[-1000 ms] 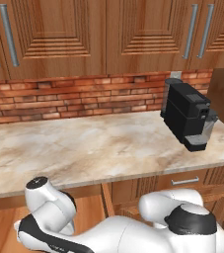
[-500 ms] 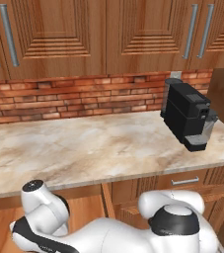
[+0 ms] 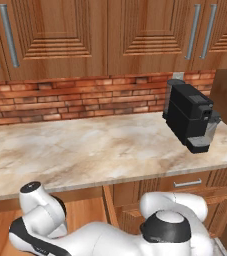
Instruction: Take the pizza cutter from the drawer on the left and place it on the dining counter for cutting.
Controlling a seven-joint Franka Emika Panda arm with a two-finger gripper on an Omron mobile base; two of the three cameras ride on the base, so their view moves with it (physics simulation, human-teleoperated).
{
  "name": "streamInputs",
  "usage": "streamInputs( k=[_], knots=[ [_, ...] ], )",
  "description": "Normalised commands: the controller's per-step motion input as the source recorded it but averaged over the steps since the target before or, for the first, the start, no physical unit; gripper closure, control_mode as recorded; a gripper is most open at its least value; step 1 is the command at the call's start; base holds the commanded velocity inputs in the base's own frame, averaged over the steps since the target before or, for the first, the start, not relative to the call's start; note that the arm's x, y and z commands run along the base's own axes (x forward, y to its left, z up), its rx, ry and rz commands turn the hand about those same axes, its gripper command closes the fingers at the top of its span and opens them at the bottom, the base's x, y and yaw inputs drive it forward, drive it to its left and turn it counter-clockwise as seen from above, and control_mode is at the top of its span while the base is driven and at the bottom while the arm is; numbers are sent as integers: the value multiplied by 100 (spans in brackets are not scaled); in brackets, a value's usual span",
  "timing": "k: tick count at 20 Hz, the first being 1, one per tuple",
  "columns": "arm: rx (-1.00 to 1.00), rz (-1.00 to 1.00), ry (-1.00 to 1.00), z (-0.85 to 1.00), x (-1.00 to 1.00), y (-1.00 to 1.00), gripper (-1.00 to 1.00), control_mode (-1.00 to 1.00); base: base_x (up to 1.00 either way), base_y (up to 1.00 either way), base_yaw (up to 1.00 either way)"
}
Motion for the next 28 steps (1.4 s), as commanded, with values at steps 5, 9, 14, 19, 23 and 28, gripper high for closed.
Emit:
streamInputs(
  k=[5, 9, 14, 19, 23, 28],
  knots=[
    [0, 3, 0, -17, 4, 0, -100, -100, 0, 0, 0],
    [0, 4, 0, -21, 7, 0, -100, -100, 0, 0, 0],
    [2, 4, 0, -24, 0, -5, -100, -100, 0, 0, 0],
    [5, 3, 0, -25, 0, -16, -100, -100, 0, 0, 0],
    [5, 1, 0, -22, -6, -13, -100, -100, 0, 0, 0],
    [3, 0, -1, -22, -5, -1, -100, -100, 0, 0, 0]
  ],
)
